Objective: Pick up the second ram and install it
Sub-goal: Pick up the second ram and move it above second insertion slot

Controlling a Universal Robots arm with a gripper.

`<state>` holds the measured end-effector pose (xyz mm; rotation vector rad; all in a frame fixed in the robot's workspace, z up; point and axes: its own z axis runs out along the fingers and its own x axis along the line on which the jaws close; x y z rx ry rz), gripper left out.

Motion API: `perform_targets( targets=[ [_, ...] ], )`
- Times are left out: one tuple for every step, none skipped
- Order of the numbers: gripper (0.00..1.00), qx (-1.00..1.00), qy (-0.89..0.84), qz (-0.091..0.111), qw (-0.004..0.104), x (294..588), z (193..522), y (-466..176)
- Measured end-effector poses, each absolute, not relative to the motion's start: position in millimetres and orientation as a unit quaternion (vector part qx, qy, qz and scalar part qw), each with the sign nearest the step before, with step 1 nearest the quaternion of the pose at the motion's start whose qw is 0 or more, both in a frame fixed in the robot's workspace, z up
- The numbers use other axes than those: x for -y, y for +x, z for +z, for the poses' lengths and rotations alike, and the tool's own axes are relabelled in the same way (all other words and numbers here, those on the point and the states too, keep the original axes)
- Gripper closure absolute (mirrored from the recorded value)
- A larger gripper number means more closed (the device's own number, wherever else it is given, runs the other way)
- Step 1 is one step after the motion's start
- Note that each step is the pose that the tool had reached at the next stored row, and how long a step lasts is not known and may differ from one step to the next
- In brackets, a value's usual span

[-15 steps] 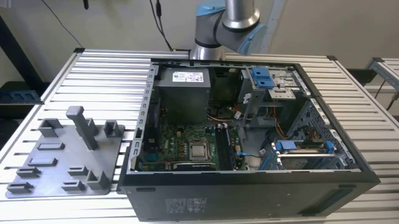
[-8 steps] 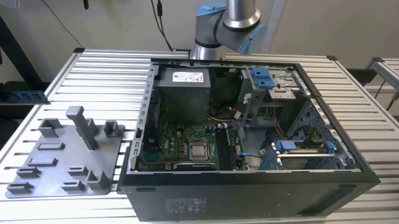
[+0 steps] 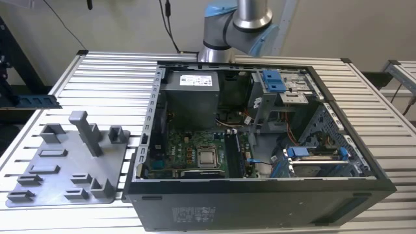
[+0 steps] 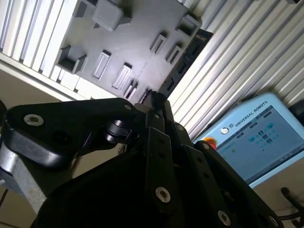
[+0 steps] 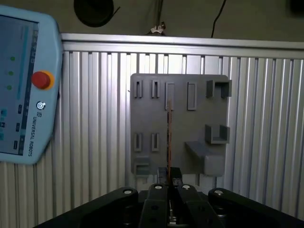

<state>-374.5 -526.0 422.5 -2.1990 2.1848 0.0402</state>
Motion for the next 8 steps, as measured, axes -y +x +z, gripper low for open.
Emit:
perform_targets(
  targets=[
    [0.86,-0.705,-0.709,0.013,0.021,526,423,-373],
    [0.86,-0.705,-0.709,0.013,0.021,526,423,-371],
    [0.86,-0.705,-0.709,0.013,0.021,526,423,-369],
    [0.86,-0.705,-0.709,0.013,0.021,526,423,-367],
    [0.86,-0.705,-0.709,0.013,0.021,526,423,-365],
    [0.86,-0.705,-0.709,0.013,0.021,526,423,-363],
    [0.86,-0.705,-0.709,0.013,0.021,526,423,-361],
    [0.86,-0.705,-0.709,0.013,0.021,526,422,-359]
  ],
)
